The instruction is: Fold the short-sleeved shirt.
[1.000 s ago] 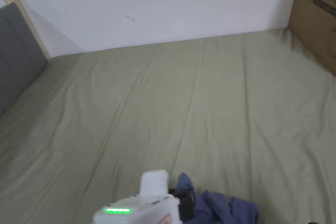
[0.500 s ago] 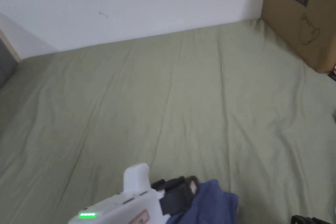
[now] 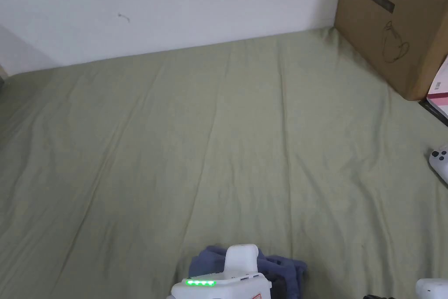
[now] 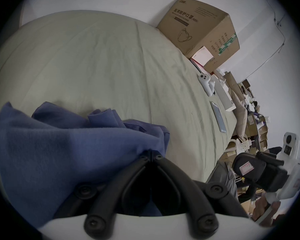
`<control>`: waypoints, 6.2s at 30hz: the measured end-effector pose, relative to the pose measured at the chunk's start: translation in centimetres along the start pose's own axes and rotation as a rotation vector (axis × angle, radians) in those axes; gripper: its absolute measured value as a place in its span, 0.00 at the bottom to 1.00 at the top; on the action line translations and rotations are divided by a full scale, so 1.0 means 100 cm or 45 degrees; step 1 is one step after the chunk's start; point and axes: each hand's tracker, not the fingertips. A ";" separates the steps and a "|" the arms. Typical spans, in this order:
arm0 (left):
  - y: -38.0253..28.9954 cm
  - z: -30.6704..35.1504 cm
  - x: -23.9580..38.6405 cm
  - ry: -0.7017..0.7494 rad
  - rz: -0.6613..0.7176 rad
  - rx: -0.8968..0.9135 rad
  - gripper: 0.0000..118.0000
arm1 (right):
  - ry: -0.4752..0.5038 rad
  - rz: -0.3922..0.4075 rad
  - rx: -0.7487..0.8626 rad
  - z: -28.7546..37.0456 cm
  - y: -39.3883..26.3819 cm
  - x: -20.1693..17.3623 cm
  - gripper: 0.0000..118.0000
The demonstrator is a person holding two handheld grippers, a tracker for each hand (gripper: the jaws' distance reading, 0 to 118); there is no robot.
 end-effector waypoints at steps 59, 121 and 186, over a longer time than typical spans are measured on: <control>-0.046 0.363 -0.397 0.256 0.866 0.631 0.30 | 0.261 0.021 -0.286 -0.095 0.038 -0.059 0.00; -0.011 0.316 0.015 0.798 -0.332 1.060 0.00 | -0.136 0.407 0.704 0.070 0.088 -0.093 0.00; 0.031 0.264 0.003 0.710 -0.225 0.907 0.85 | 0.264 -0.024 0.429 0.025 0.119 -0.078 0.96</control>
